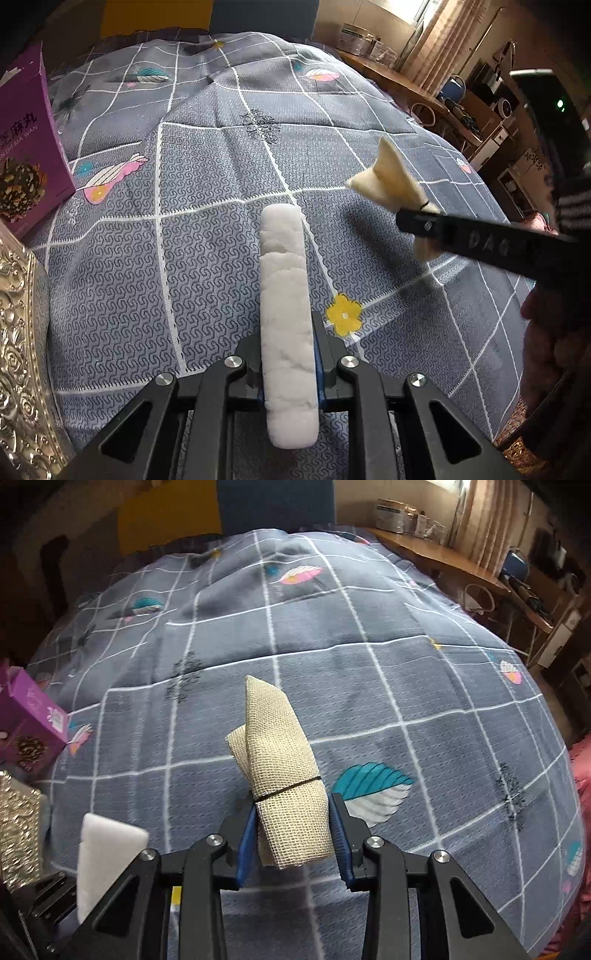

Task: Organize soft objects
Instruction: 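Lift the sponge with the left gripper and carry it to the gold tray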

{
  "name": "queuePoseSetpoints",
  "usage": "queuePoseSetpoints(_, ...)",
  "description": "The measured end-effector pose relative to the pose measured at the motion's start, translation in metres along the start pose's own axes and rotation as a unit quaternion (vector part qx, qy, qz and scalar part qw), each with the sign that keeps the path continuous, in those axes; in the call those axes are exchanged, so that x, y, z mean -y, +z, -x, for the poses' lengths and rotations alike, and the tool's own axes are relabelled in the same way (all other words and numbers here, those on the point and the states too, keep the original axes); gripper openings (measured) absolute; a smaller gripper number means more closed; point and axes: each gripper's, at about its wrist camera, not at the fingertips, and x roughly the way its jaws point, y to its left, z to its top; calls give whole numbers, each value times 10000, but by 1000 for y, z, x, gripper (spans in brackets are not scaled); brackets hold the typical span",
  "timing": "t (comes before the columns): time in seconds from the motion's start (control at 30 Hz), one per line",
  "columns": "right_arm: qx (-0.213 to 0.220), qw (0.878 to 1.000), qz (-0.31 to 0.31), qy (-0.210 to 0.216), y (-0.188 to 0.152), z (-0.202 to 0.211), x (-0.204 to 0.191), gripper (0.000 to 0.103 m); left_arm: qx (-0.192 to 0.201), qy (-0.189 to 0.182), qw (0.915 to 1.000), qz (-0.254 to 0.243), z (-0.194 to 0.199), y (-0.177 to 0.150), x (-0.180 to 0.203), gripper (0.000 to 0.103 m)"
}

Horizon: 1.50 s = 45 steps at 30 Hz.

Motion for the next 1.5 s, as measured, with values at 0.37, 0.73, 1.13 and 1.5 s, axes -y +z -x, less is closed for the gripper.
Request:
queuePoseSetpoints(0.37,-280,9983,460,-215,-25,-31,-22,44,255,309,9984,-389,30,-9,15,17)
queuePoseSetpoints(0.73,-192,9969,686,-336,-35,-25,-32,44,521,642,9943,-666,67,34,23,17)
queuePoseSetpoints(1.13,-122,9947,938,-394,-36,-17,-41,42,1262,983,9861,455,166,143,-68,17)
queuePoseSetpoints(1.5,3,9909,1227,-549,-39,-12,-46,42,1757,1689,9639,1069,237,97,-188,17)
